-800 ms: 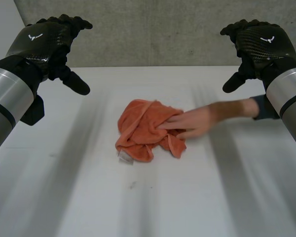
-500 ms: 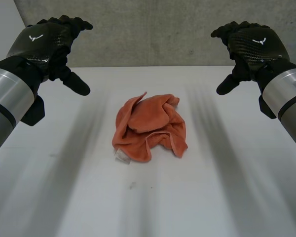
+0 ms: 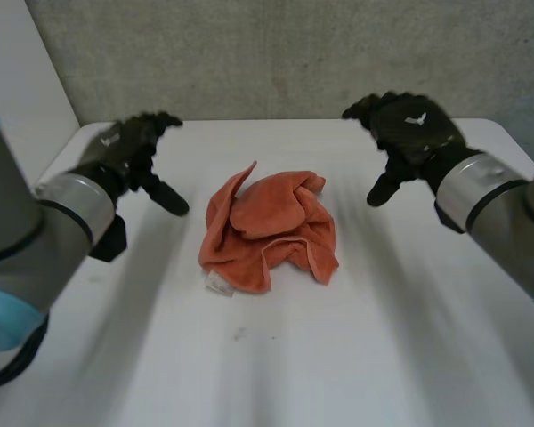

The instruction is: Fold the laundry

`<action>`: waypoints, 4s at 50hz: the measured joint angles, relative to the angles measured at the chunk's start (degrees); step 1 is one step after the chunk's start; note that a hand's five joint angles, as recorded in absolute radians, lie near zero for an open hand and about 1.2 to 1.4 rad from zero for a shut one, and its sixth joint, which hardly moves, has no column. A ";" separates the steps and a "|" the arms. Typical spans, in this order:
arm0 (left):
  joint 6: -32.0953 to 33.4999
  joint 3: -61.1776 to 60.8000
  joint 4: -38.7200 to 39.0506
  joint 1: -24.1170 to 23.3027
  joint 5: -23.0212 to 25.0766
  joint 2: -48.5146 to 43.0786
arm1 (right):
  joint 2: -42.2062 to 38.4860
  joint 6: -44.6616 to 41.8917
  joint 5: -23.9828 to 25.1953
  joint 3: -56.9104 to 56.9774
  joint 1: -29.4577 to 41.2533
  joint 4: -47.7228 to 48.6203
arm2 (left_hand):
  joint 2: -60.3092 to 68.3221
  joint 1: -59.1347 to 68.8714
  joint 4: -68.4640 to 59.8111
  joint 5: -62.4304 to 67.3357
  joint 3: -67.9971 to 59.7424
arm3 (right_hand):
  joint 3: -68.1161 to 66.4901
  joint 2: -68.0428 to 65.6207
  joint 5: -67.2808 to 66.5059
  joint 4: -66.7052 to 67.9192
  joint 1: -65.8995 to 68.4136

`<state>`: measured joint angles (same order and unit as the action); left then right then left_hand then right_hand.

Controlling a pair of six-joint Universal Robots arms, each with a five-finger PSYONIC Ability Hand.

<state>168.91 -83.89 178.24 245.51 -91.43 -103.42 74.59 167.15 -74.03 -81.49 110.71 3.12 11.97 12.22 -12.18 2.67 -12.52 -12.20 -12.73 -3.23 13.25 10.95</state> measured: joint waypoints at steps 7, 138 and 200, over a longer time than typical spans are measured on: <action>-4.57 1.55 0.01 -1.43 -1.08 -7.71 | -7.54 -2.19 2.16 2.06 2.10 1.67 | 0.00 0.00 0.00 0.00 0.00 | 0.00 0.00 0.00 0.00 0.00; 6.46 -20.05 19.87 14.76 7.05 0.32 | -0.79 -5.07 1.18 -11.03 3.31 -2.64 | 46.78 45.57 -46.55 46.47 -46.30 | -55.38 -54.29 -52.58 54.82 43.92; 33.68 -29.03 15.49 -11.18 -11.67 -3.23 | -5.80 -6.72 0.78 -12.37 4.55 -2.51 | 6.43 6.22 -6.29 5.85 -5.77 | -55.40 -54.29 -52.90 54.82 43.92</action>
<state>202.59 -112.91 193.73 234.34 -103.10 -106.65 68.79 160.43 -73.25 -93.87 115.26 0.61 18.40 18.44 -18.48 8.53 -18.29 -67.59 -67.01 -56.13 68.07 54.88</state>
